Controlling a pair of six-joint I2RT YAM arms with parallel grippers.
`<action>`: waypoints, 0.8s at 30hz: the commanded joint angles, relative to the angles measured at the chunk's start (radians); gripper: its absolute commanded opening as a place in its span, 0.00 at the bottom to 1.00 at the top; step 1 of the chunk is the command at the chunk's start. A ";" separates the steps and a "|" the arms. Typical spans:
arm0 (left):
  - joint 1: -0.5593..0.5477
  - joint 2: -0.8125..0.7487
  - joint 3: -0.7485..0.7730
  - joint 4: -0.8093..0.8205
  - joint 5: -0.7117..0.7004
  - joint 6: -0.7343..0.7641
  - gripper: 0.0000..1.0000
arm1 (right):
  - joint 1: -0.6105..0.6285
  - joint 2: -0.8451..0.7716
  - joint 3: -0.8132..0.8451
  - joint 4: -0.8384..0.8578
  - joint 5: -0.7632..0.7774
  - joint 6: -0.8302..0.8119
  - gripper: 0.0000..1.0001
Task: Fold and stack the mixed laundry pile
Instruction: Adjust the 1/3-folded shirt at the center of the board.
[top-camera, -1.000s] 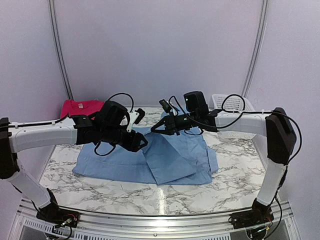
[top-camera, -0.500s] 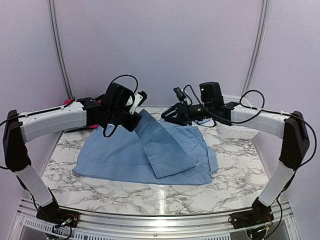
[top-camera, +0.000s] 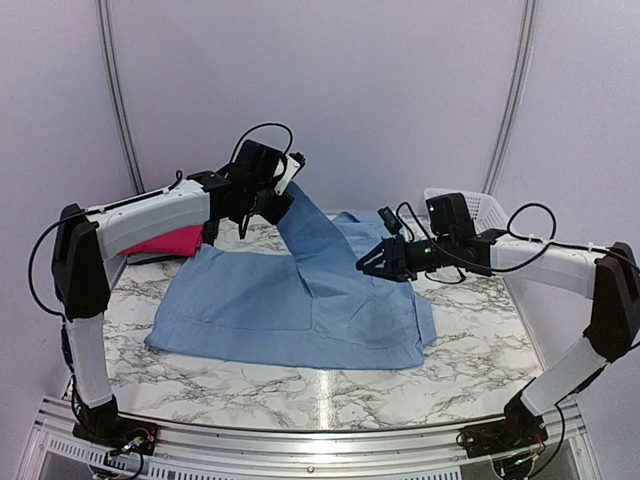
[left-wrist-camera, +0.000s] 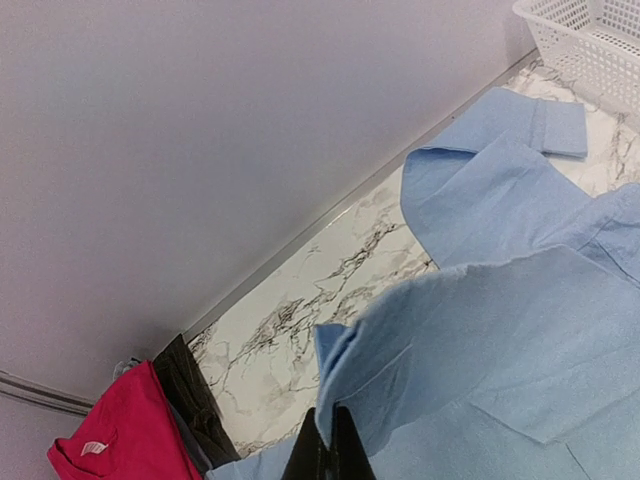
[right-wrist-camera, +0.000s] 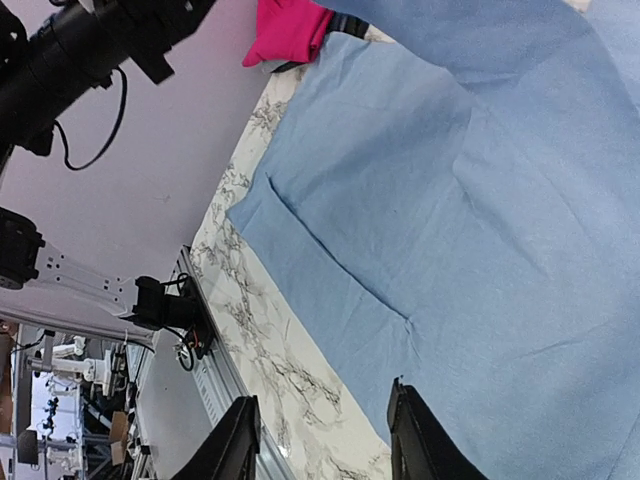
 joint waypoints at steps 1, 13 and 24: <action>0.015 0.043 0.108 0.082 -0.030 0.002 0.00 | 0.016 -0.052 -0.075 0.039 0.027 0.035 0.39; 0.015 -0.177 -0.142 0.182 0.287 0.067 0.00 | 0.137 0.202 -0.077 0.227 0.130 0.118 0.32; 0.015 -0.491 -0.569 0.305 0.536 0.170 0.00 | 0.204 0.464 0.047 0.252 0.417 0.171 0.29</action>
